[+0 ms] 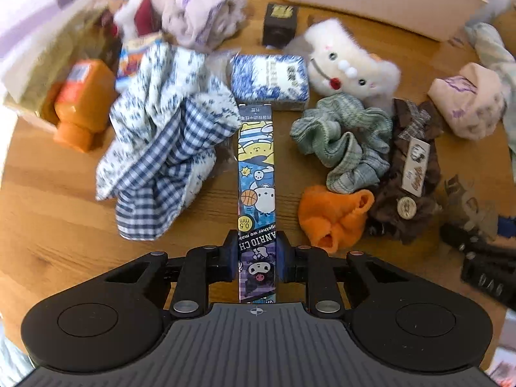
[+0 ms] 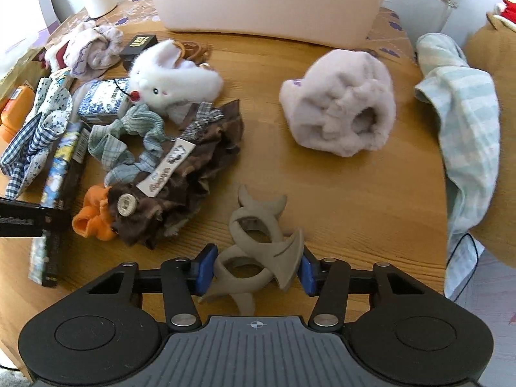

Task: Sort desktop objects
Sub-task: 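Carry both held items into the beige basket and open both tools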

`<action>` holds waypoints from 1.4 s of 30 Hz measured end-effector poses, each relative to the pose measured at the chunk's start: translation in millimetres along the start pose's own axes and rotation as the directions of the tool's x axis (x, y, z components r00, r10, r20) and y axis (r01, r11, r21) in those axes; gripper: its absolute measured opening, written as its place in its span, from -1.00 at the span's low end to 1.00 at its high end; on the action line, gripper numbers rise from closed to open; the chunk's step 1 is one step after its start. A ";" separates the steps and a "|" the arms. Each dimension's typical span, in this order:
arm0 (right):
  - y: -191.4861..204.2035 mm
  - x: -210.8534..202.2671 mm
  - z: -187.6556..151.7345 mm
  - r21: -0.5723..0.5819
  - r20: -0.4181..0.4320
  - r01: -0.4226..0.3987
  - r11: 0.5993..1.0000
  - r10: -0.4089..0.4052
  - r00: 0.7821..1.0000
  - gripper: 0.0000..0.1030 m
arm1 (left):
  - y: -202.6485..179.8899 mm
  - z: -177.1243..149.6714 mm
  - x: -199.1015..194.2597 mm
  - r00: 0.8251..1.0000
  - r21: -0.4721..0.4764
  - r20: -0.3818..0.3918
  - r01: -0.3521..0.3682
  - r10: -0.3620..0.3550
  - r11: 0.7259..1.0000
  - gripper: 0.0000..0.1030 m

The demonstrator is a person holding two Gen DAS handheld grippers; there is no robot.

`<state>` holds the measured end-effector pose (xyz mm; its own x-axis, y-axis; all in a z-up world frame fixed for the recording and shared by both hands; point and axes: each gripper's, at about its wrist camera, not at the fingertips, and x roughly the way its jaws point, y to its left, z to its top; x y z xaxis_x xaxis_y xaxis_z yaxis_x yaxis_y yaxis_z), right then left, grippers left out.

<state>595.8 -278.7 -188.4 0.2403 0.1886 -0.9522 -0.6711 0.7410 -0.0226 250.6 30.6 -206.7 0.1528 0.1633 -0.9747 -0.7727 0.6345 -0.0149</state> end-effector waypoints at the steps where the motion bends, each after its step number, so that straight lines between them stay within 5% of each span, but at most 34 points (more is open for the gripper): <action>1: -3.2 -2.8 -1.6 -0.001 0.001 0.003 1.000 -0.003 1.000 -0.06 | -0.3 -0.8 -3.5 1.000 0.012 0.009 0.003 -0.003 1.000 -0.56; 8: -23.0 -27.7 1.1 0.010 0.054 0.001 1.000 -0.002 0.999 -0.05 | -0.3 -3.1 -43.4 0.995 0.037 0.068 0.071 -0.073 0.997 -0.56; 12: -33.0 -52.6 8.2 0.026 0.145 -0.001 1.000 -0.003 0.989 -0.05 | 9.7 21.6 -54.7 0.986 0.060 0.140 0.087 -0.094 0.994 -0.56; 31: -66.8 -126.9 117.8 0.002 0.451 0.108 0.994 -0.097 0.887 -0.05 | -26.7 162.6 -121.3 0.902 0.219 0.411 0.040 -0.130 0.975 -0.55; 39: -87.3 -115.4 179.0 0.059 0.463 0.078 0.995 -0.096 0.881 -0.05 | -62.1 228.0 -95.3 0.903 0.272 0.398 0.052 -0.162 0.961 -0.55; 42: -90.7 -101.3 201.0 0.083 0.453 0.068 0.994 -0.098 0.886 -0.05 | -74.8 244.1 -75.2 0.919 0.291 0.369 0.027 -0.138 0.956 -0.55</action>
<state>773.3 -235.4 -28.7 0.5964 0.3860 -0.7038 -0.5927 0.8031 -0.0618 447.3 155.2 -77.8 0.4740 0.3411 -0.8117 -0.5557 0.8310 0.0247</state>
